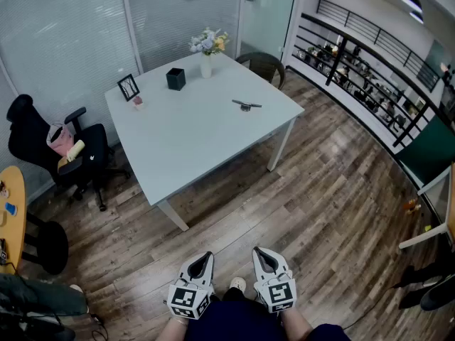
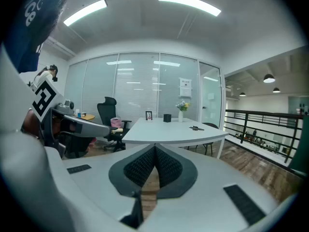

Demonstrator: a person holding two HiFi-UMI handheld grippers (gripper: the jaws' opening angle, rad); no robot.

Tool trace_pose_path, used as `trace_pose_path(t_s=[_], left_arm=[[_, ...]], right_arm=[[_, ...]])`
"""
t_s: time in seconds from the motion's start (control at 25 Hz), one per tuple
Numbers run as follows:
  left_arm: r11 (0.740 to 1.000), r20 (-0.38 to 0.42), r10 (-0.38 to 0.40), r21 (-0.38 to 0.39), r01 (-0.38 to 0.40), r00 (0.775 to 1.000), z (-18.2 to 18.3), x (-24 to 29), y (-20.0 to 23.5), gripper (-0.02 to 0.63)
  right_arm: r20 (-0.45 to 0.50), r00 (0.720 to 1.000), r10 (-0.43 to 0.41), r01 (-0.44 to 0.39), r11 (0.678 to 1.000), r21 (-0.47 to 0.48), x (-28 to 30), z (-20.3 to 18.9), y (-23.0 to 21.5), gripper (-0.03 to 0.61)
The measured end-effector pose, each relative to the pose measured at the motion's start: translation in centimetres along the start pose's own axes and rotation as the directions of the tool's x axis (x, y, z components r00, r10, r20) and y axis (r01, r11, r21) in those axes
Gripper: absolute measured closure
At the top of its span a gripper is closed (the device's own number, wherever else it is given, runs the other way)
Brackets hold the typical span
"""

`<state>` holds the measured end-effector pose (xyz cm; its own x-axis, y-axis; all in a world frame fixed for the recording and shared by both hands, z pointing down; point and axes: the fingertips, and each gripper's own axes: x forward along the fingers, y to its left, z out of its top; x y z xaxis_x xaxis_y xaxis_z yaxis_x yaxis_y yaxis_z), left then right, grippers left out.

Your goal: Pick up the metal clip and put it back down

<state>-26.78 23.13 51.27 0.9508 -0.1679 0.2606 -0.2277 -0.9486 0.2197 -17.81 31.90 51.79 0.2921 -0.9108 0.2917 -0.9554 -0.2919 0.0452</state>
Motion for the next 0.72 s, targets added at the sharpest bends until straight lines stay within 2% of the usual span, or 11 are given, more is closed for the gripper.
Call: trace_pose_path(t_s=[0.2, 0.48, 0.52, 0.6, 0.64, 0.72], left_arm=[[1.000, 0.002, 0.011, 0.019, -0.011, 1.000, 0.1, -0.2, 0.9, 0.611], [1.000, -0.007, 0.014, -0.013, -0.014, 1.000, -0.3, -0.3, 1.5, 0.593], [1.000, -0.002, -0.004, -0.021, 0.004, 1.000, -0.2, -0.3, 1.3, 0.559], [0.997, 0.006, -0.064, -0.030, 0.065, 0.998, 0.0, 0.0, 0.5, 0.413], [0.995, 0.011, -0.091, -0.029, 0.091, 0.996, 0.2, 0.1, 0.0, 0.342], [0.993, 0.025, -0.113, -0.029, 0.114, 0.993, 0.4, 0.2, -0.6, 0.286]], right_arm=[[-0.002, 1.000, -0.018, 0.018, 0.999, 0.029, -0.1, 0.2, 0.1, 0.569], [0.026, 0.999, -0.037, 0.034, 0.995, 0.094, -0.2, 0.1, -0.6, 0.553], [0.036, 0.999, -0.029, 0.026, 0.995, 0.091, -0.1, 0.4, -0.5, 0.524], [0.044, 0.999, -0.010, 0.006, 0.996, 0.093, 0.2, 0.5, -0.5, 0.327], [0.043, 0.999, -0.003, -0.001, 0.995, 0.095, 0.3, 0.5, -0.4, 0.309], [0.042, 0.999, 0.011, -0.015, 0.996, 0.093, 0.2, 0.4, -0.4, 0.283]])
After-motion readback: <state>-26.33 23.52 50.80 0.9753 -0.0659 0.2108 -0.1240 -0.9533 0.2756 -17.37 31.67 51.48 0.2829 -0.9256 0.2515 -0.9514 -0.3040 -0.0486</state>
